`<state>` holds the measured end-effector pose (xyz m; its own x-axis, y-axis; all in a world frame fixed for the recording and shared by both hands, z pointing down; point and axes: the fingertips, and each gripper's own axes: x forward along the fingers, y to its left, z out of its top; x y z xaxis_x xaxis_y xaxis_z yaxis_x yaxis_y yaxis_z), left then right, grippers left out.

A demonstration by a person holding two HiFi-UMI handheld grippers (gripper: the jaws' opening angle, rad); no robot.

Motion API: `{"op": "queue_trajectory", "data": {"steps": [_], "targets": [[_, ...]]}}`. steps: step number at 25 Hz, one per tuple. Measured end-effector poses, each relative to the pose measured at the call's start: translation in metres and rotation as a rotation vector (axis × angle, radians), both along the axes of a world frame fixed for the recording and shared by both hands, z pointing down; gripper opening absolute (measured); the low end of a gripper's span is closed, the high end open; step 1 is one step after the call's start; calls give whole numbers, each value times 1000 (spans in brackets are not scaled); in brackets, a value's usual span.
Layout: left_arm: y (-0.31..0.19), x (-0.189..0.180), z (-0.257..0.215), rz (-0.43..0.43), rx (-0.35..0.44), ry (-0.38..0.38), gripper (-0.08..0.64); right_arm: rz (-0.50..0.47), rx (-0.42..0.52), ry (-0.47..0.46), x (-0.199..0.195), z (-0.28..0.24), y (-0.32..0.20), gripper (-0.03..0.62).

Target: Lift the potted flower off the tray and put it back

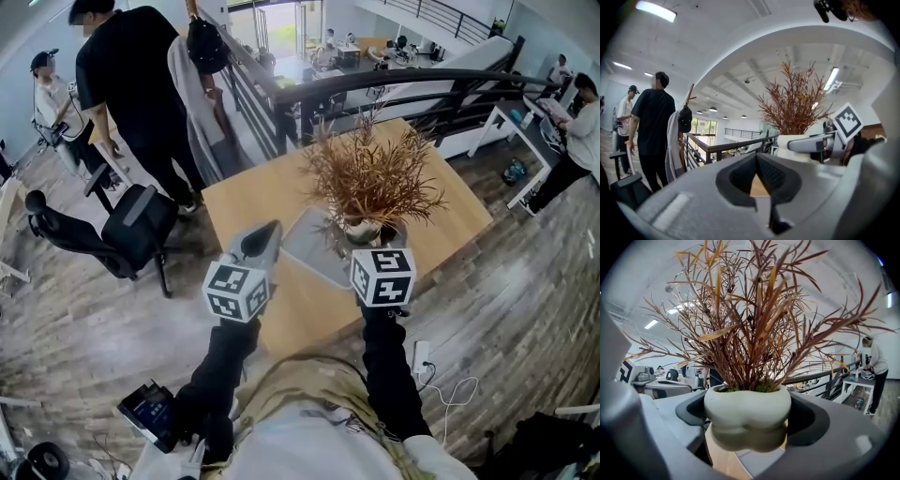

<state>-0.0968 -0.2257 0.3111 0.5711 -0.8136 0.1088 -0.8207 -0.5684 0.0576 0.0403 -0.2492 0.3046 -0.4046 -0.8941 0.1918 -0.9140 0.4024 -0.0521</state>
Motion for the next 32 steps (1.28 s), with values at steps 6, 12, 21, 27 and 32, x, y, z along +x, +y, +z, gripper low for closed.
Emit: {"op": "queue_trajectory", "data": {"steps": [6,12,21,27,32], "targets": [[-3,-3,2,-8,-5,0,2,-4,5,-5,-1,0,-1,502],[-3,-3,5,-13,-2,2,2,-6,4,-3,-2,3,-2,502],[-3,-2,6,-21,-14,3,2,-7,-4,-2,2,6,-2,502],[-2,-4,14,-26,-30,6,2,-13,-18,1,1,15,-1,502],[-1,-5,18,-29,-38,6,2,-11,-24,-1,1,20,-1,502]]}}
